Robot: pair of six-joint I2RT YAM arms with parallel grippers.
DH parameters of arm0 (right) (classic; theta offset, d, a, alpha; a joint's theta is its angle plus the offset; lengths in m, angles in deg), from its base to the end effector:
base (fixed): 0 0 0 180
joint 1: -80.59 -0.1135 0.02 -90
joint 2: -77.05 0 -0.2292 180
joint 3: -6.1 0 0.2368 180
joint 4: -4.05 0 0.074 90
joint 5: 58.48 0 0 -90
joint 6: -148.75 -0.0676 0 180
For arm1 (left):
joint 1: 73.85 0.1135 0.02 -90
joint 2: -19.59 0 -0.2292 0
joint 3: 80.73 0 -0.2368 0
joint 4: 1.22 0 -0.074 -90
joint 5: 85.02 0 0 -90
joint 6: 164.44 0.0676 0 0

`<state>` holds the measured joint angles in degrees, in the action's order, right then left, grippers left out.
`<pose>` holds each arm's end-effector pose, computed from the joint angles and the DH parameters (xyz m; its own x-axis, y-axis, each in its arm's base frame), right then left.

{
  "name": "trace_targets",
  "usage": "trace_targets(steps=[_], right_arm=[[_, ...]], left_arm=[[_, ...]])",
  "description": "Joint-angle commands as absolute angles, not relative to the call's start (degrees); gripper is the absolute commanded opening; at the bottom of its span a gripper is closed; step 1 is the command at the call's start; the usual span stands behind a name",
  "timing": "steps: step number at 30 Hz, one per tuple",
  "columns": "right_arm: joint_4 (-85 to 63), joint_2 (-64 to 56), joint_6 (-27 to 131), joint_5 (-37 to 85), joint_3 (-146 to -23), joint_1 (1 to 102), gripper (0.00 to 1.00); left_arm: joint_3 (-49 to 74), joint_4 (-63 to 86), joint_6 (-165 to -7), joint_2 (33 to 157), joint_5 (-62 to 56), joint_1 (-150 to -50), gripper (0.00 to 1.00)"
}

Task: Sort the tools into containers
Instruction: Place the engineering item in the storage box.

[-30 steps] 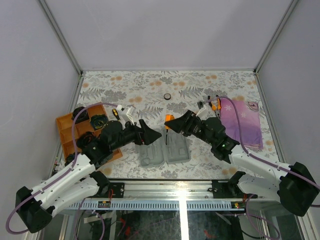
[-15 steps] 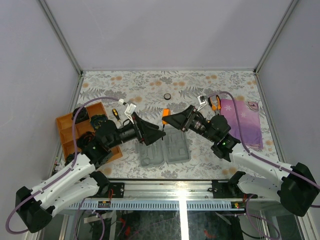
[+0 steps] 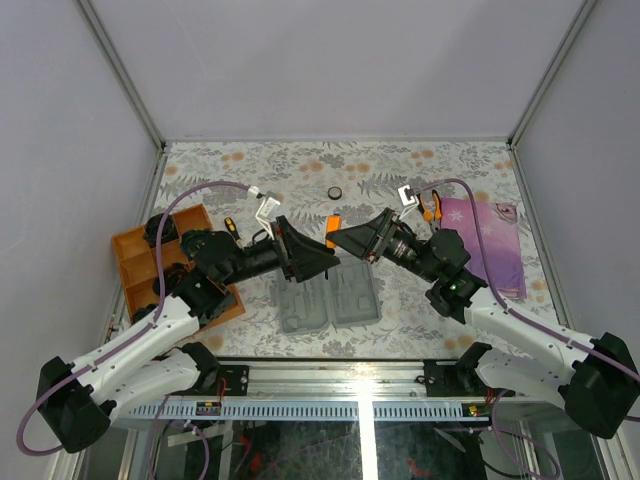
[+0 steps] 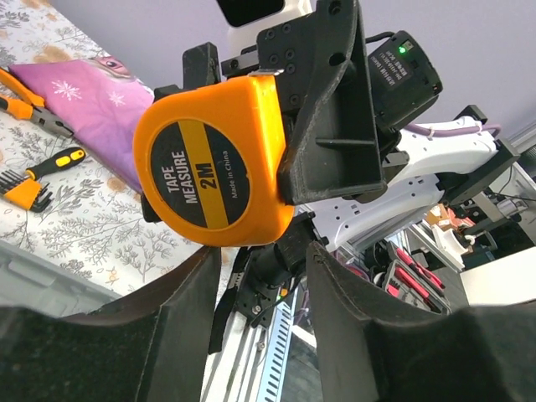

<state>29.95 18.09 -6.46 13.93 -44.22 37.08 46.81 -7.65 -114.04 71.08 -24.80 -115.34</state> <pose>0.1804 0.1994 0.3154 -0.6956 0.5329 -0.4818 -0.5583 0.0211 0.8294 0.1617 -0.1879 0.3139 -0.5274 -0.2722 -0.8049 0.7888 0.1951 -0.5828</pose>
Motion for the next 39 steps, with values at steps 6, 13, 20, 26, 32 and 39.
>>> trace_targets(steps=[6, 13, 20, 26, 32, 39], right_arm=[[35.34, 20.01, -7.57, 13.39, -44.77, 36.78, 0.46], [35.97, 20.07, -7.53, 13.39, -44.11, 36.74, 0.46], [34.99, 21.58, -6.12, 14.07, -43.29, 36.77, 0.53], [35.27, 23.53, -3.43, 14.29, -41.78, 36.78, 0.72], [31.71, 25.31, 0.10, 14.17, -41.89, 36.73, 0.82], [24.21, 29.58, 4.07, 16.83, -40.34, 36.75, 0.91]], left_arm=[[45.12, -15.33, -118.06, 70.84, -24.78, -115.61, 0.24], [44.65, -11.32, -118.69, 71.39, -21.19, -115.59, 0.00], [41.60, -1.19, -114.31, 71.78, -17.53, -115.60, 0.00], [33.63, 15.12, -106.78, 73.21, -14.69, -115.71, 0.00], [29.45, 26.44, -101.73, 73.09, -10.95, -115.87, 0.00], [27.10, 33.53, -97.28, 71.80, -7.56, -115.85, 0.00]])
